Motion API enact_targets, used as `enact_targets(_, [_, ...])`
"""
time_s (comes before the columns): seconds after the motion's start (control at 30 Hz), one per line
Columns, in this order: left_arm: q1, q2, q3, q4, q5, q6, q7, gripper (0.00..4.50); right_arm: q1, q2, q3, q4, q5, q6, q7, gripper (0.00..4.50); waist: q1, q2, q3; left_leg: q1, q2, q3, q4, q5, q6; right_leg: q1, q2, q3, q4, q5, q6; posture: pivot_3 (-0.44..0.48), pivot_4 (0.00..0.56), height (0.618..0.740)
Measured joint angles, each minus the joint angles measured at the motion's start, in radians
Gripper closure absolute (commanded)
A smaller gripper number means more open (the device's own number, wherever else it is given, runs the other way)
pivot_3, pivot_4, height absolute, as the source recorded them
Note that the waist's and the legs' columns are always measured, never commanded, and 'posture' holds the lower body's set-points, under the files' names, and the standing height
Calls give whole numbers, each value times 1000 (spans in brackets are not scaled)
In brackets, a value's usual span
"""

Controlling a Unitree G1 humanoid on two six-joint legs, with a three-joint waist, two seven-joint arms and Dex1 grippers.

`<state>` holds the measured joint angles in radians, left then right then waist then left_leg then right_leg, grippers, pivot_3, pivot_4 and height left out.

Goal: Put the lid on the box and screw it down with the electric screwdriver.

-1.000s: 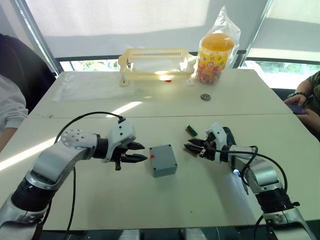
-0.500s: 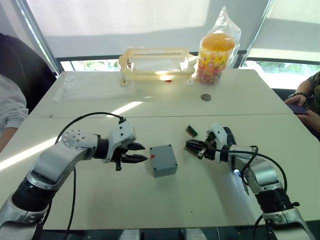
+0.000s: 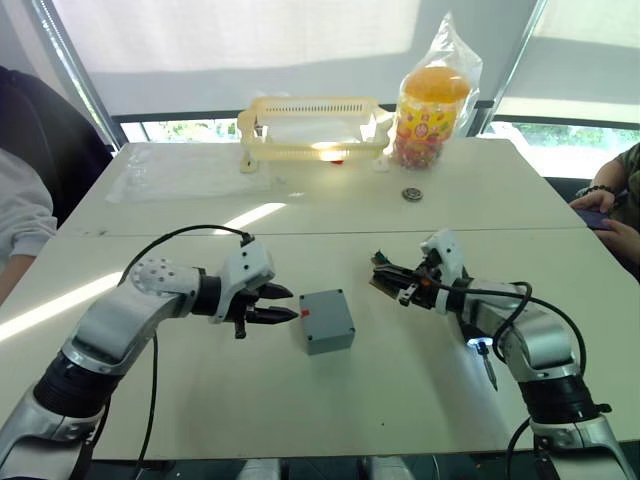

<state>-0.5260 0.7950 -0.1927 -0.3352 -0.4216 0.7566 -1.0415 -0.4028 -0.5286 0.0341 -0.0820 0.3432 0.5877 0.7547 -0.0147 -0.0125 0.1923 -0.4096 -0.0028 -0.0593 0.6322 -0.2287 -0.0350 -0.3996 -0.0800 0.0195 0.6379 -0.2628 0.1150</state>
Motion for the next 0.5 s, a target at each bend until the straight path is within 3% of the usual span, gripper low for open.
enact_targets(0.3, [2, -1, 0, 0, 0, 0, 3, 2627, 40, 1, 46, 34, -46, -40, 7, 4444, 0, 0, 0, 0, 0, 0, 0, 0, 0, 0, 0, 0, 0, 0, 0, 0, 150, 740])
enact_targets(0.4, [2, -1, 0, 0, 0, 0, 4, 2627, 39, 0, 50, 42, -60, -57, 11, 3608, 0, 0, 0, 0, 0, 0, 0, 0, 0, 0, 0, 0, 1, 0, 0, 0, 150, 740])
enact_targets(0.43, [2, -1, 0, 0, 0, 0, 5, 2627, 39, -1, 53, 48, -66, -57, 12, 3140, 0, 0, 0, 0, 0, 0, 0, 0, 0, 0, 0, 0, 1, 0, 0, 0, 150, 740])
enact_targets(0.5, [3, -1, 0, 0, 0, 0, 7, 2627, 39, -2, 57, 51, -66, -54, 13, 3140, 0, 0, 0, 0, 0, 0, 0, 0, 0, 0, 0, 0, 1, 0, 0, 0, 150, 740])
